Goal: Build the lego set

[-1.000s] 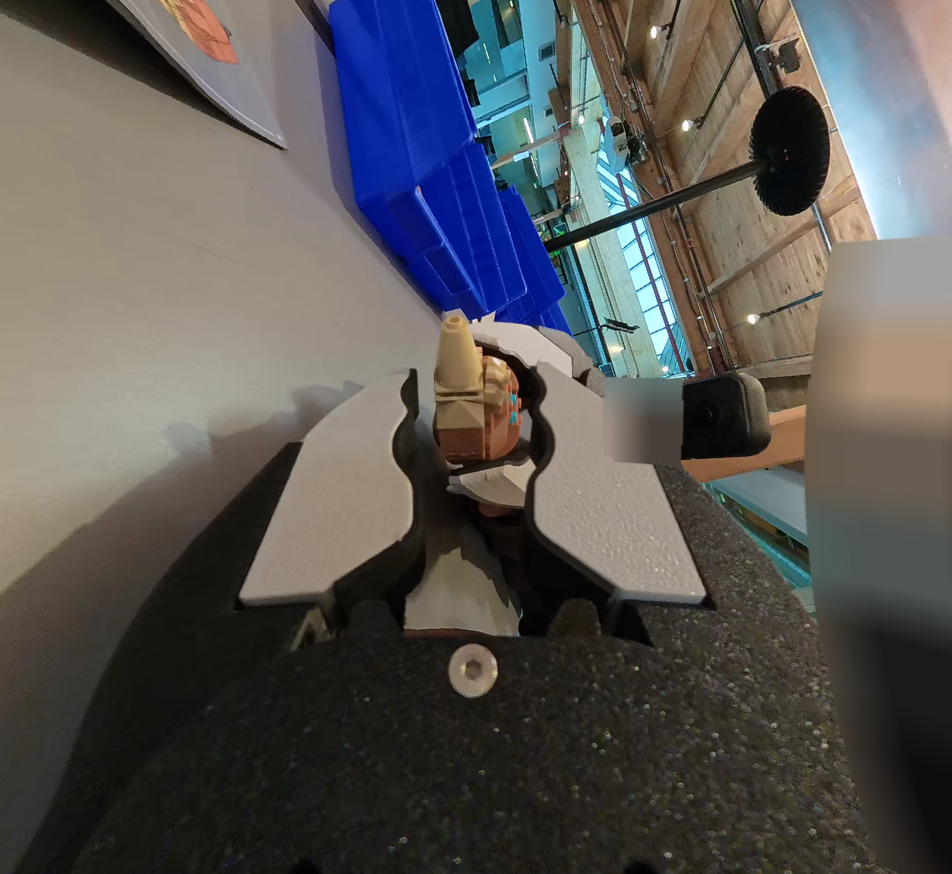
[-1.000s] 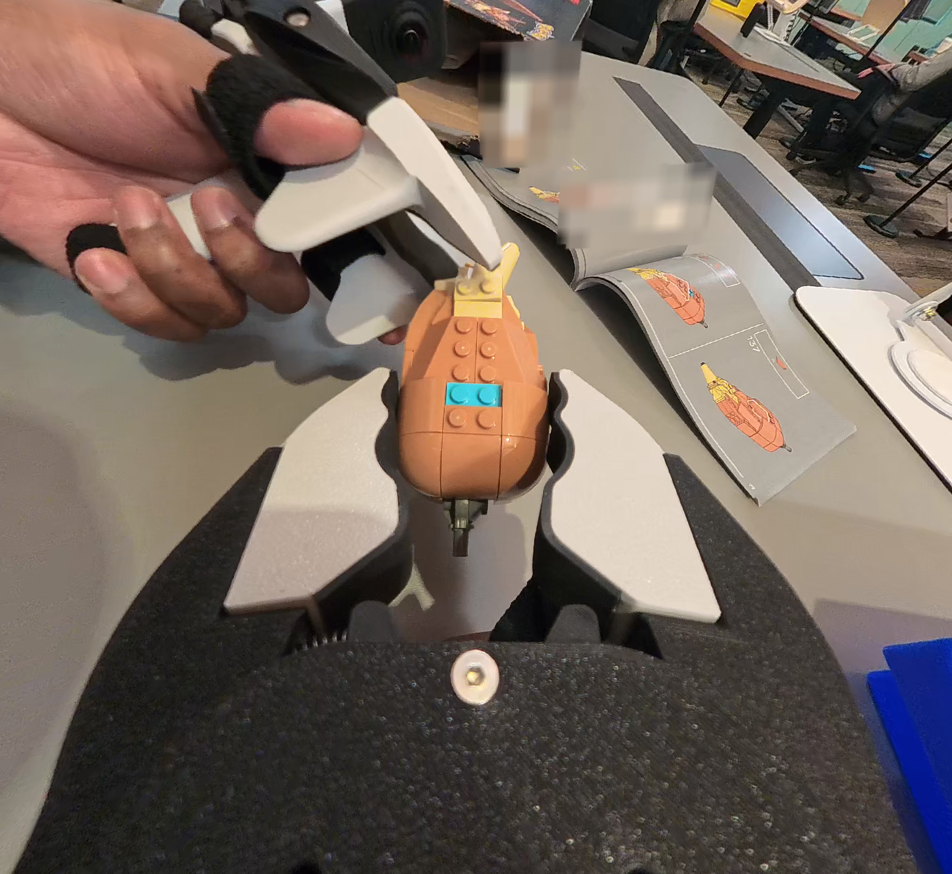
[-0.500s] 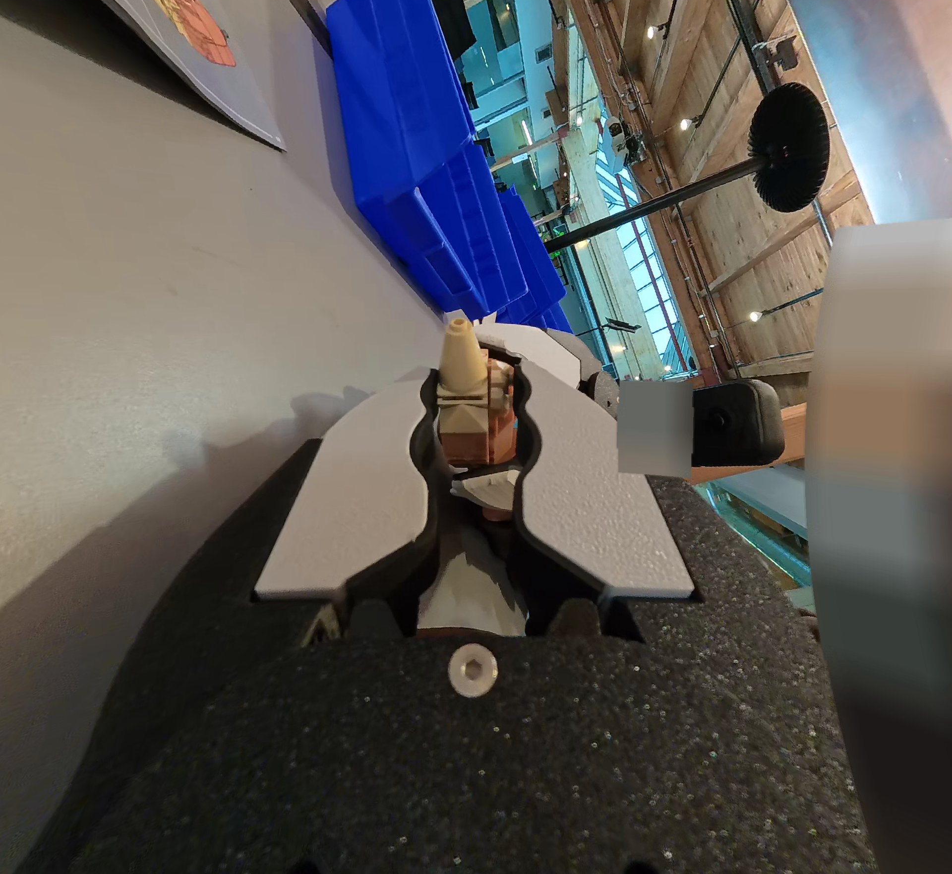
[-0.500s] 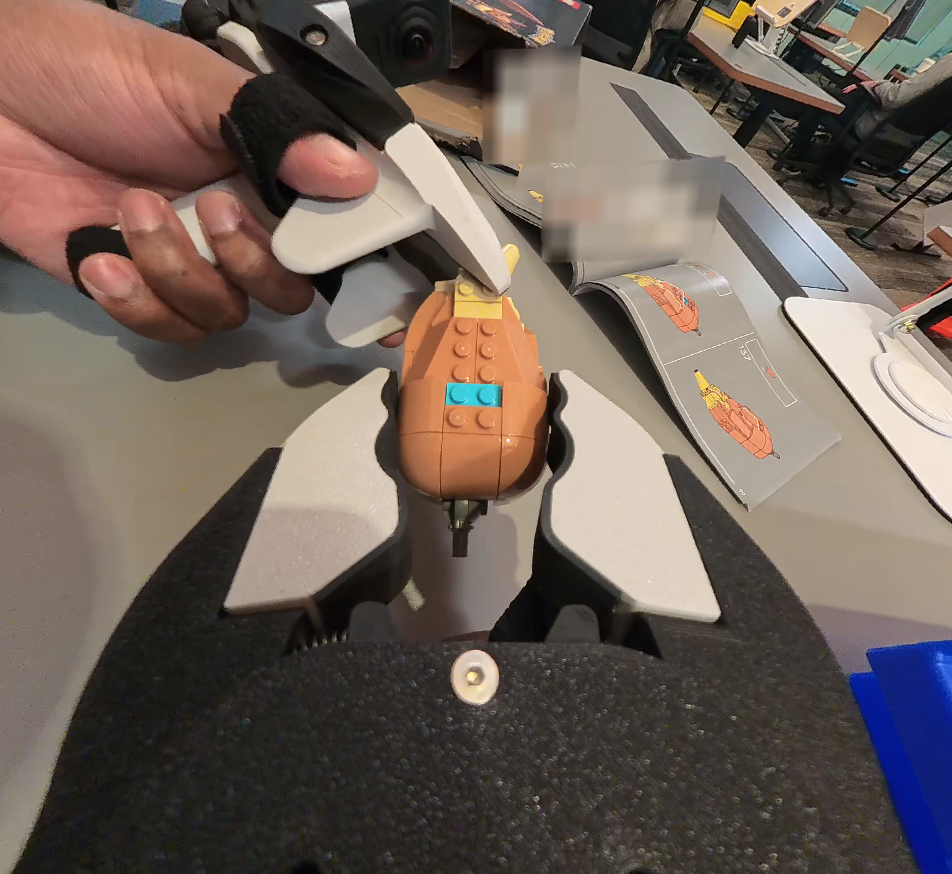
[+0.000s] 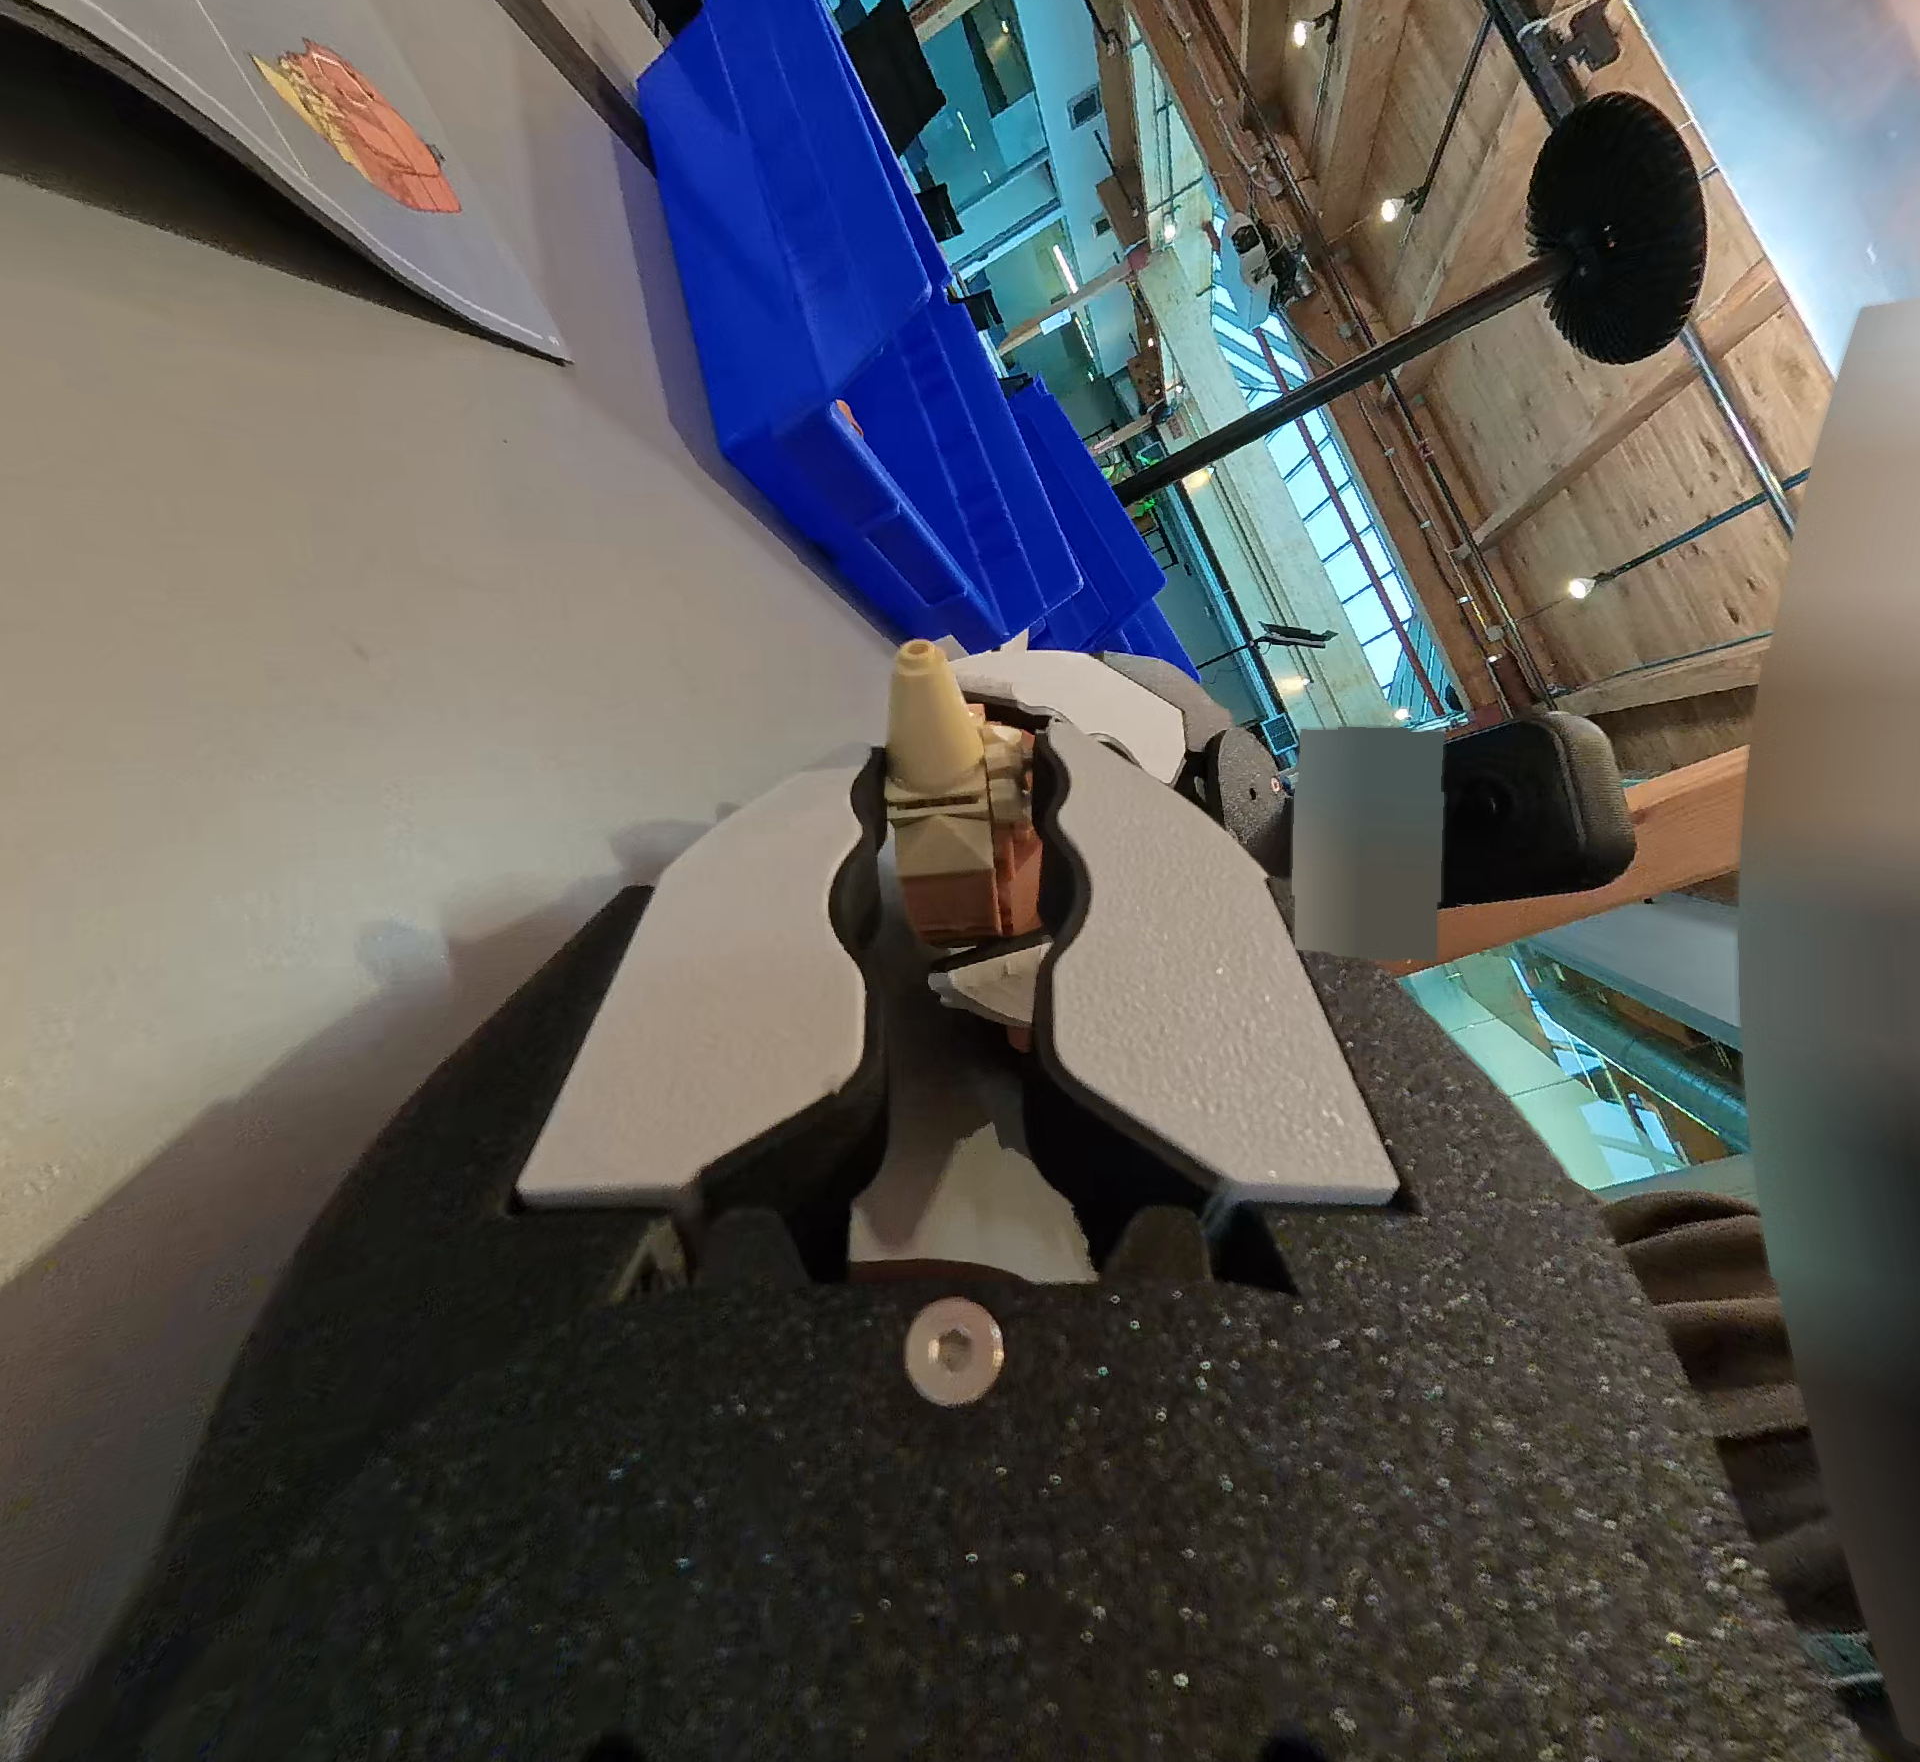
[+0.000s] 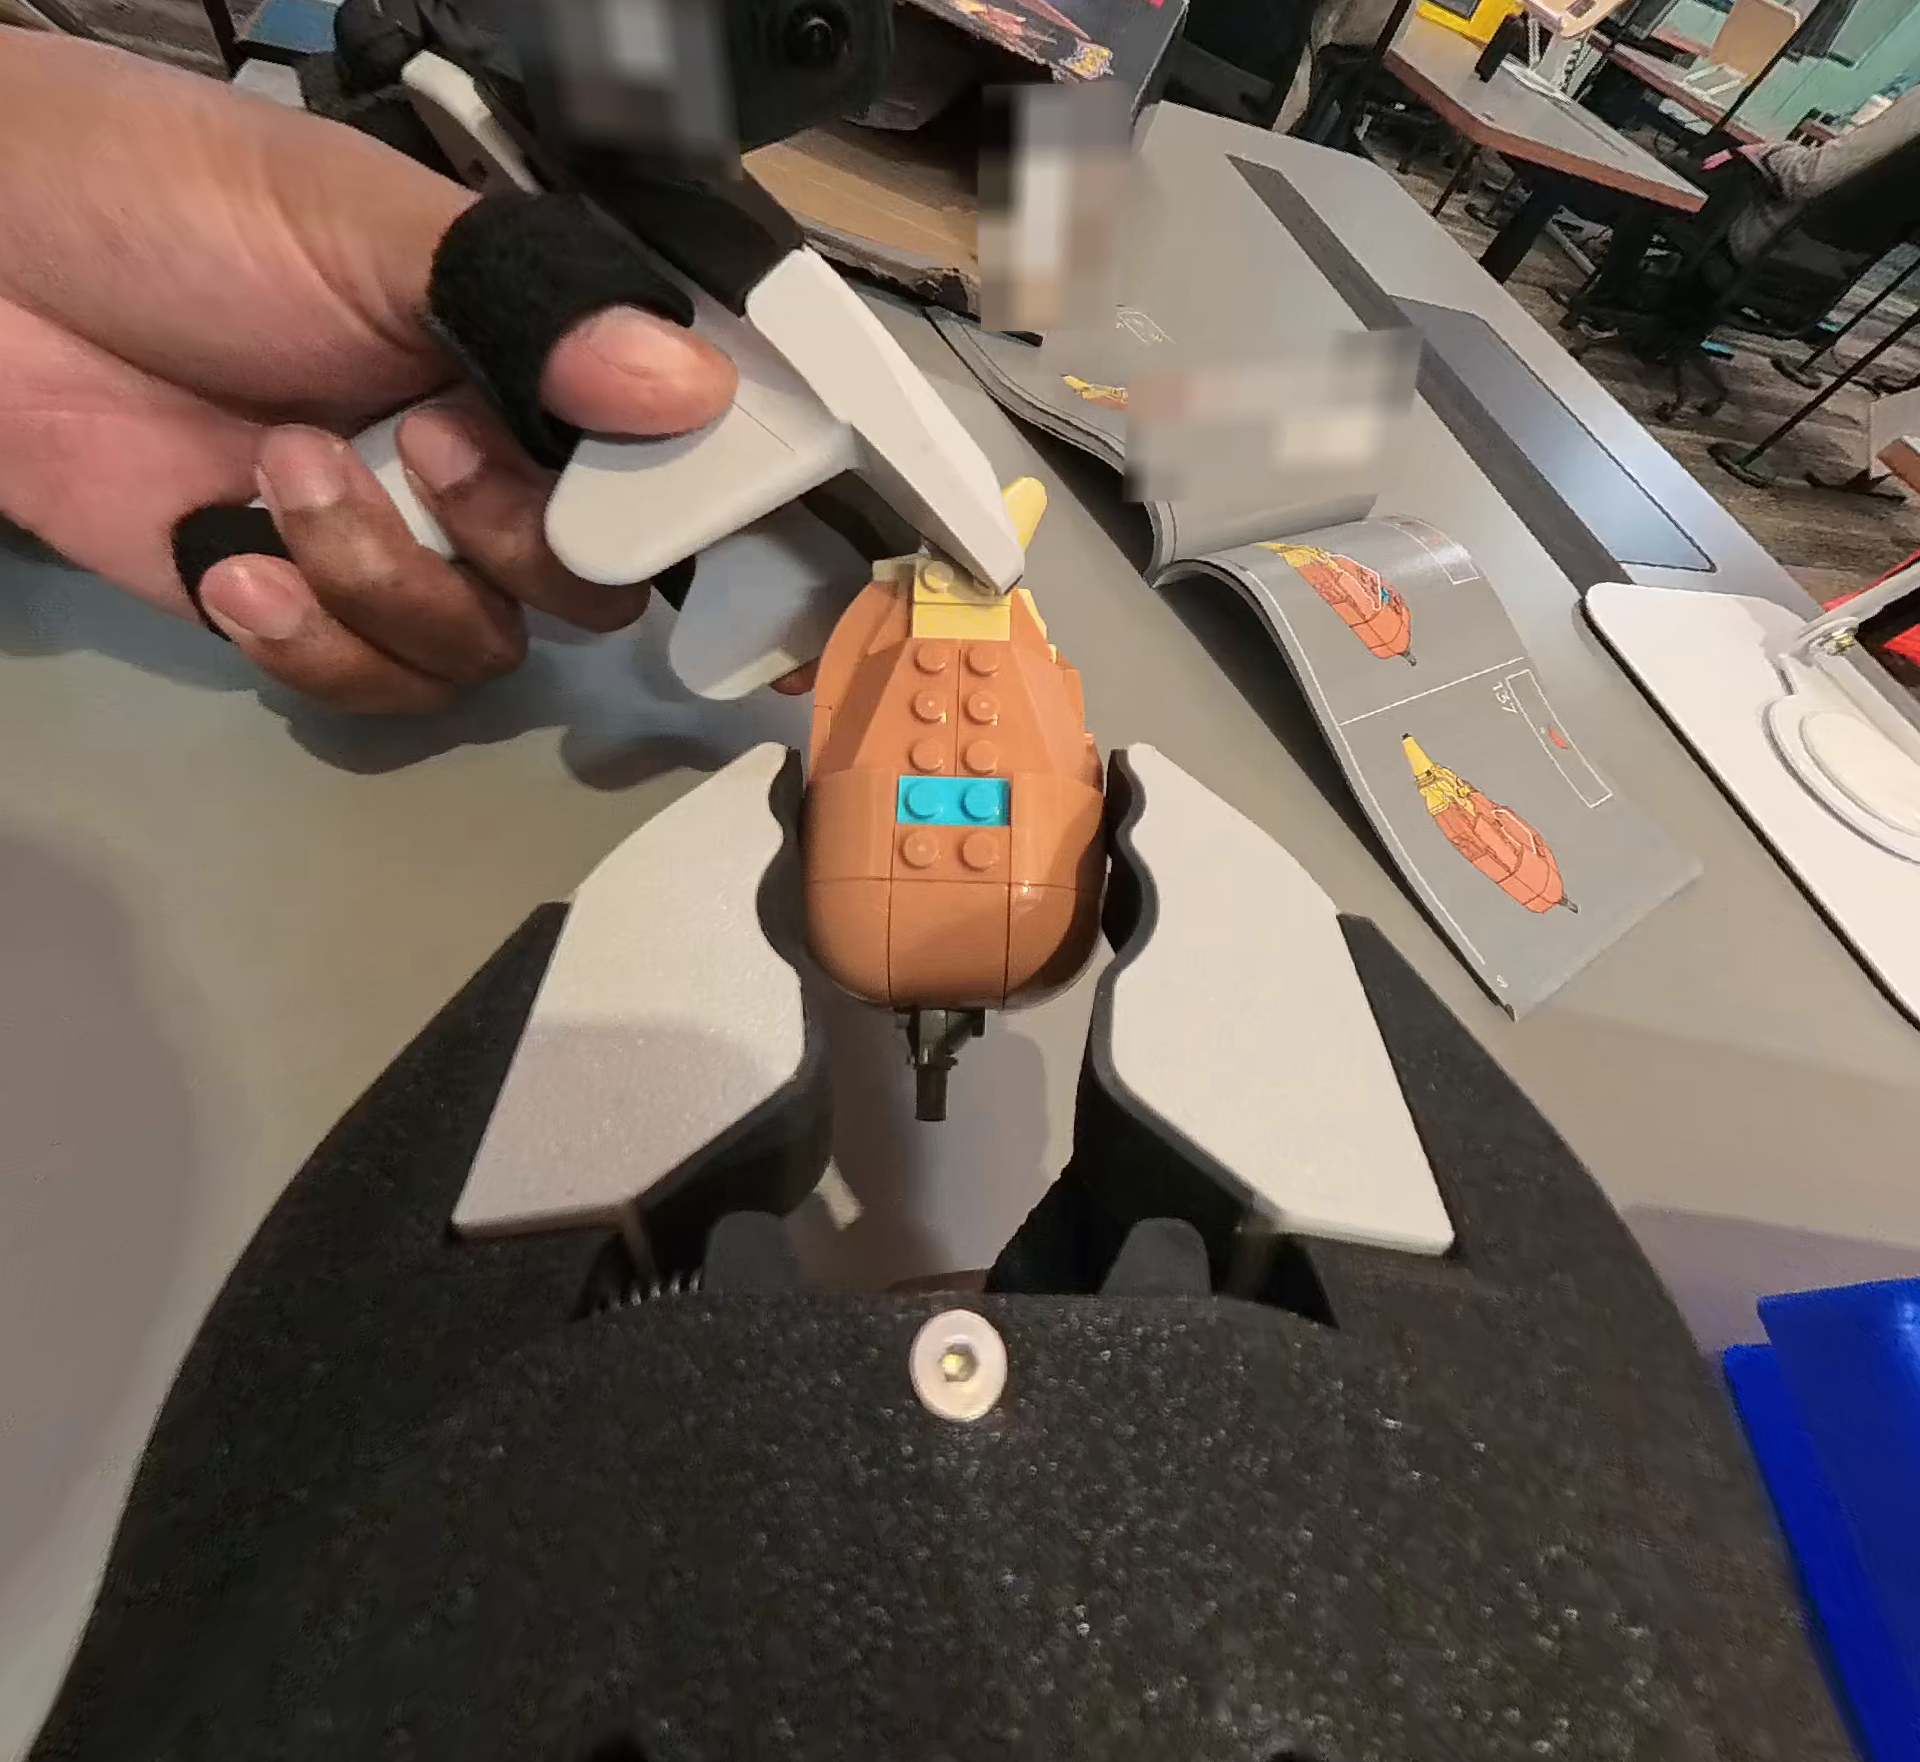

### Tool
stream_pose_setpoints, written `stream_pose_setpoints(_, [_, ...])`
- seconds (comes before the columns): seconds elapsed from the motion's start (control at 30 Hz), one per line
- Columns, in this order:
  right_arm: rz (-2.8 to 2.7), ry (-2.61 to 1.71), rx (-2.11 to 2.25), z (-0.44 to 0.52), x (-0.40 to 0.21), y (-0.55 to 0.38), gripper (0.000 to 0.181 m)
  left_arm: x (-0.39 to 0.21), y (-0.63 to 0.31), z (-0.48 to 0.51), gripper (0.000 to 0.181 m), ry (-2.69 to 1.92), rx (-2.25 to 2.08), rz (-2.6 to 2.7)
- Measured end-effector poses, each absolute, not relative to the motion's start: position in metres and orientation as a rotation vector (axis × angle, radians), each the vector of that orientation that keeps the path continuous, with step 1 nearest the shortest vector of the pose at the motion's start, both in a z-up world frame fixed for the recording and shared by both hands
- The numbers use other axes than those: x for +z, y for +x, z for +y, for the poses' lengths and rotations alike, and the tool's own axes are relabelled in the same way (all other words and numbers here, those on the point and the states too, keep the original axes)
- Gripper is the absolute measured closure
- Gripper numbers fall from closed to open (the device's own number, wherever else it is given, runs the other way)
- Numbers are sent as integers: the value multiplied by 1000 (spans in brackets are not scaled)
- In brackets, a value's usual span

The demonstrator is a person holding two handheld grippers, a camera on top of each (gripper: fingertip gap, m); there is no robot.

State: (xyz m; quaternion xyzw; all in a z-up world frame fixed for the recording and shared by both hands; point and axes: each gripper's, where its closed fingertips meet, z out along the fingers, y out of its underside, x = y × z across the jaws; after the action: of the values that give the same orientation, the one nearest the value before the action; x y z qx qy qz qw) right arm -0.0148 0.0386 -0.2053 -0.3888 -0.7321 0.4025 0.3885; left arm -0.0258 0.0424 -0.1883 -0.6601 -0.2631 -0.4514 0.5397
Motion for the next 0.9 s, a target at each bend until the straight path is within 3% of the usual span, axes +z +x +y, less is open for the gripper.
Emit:
stream_pose_setpoints(0.33, [-1824,-1038,1108,41,-200,-15,126,-184,-20,36,143,-1557,-1115,-586])
stream_pose_setpoints(0.9, [-1818,-1003,1093,37,-196,-14,126,-183,-19,38,154,-1501,-1156,-579])
